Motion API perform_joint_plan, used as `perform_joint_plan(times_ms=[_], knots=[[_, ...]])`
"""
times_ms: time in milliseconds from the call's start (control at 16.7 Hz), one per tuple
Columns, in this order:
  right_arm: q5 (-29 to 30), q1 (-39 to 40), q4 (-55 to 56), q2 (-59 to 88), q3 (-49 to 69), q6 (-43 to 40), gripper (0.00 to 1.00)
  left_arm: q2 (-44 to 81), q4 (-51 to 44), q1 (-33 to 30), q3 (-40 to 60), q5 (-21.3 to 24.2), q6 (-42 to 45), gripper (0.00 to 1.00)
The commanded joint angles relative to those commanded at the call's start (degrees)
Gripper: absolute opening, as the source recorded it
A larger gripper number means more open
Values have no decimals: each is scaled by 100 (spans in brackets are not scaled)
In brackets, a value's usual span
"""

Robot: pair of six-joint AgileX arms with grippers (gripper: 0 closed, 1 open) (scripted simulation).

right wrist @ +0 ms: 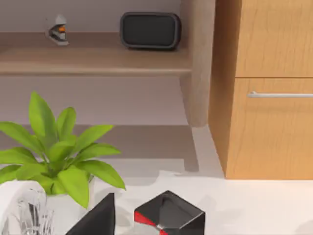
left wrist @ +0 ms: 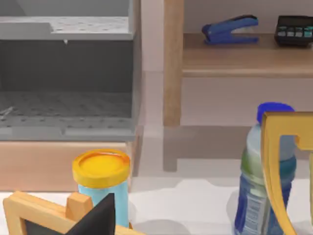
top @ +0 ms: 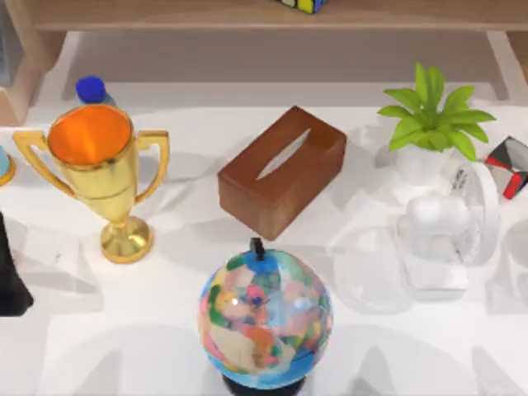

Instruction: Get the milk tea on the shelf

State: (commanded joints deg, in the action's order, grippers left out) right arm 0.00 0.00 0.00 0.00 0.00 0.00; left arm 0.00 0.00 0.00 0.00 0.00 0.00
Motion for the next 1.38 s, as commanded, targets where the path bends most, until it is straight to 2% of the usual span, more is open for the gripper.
perform_joint_plan(times_ms=[240,480,1380], knots=[[-100,-105,173,176,23,-12,100,0,0,0,0,0,0,100],[-651,-685,1204,1263,150,-78,100,0,0,0,0,0,0,100],[-4023,-4229,7916,9470,929,-485,100,0,0,0,0,0,0,100]])
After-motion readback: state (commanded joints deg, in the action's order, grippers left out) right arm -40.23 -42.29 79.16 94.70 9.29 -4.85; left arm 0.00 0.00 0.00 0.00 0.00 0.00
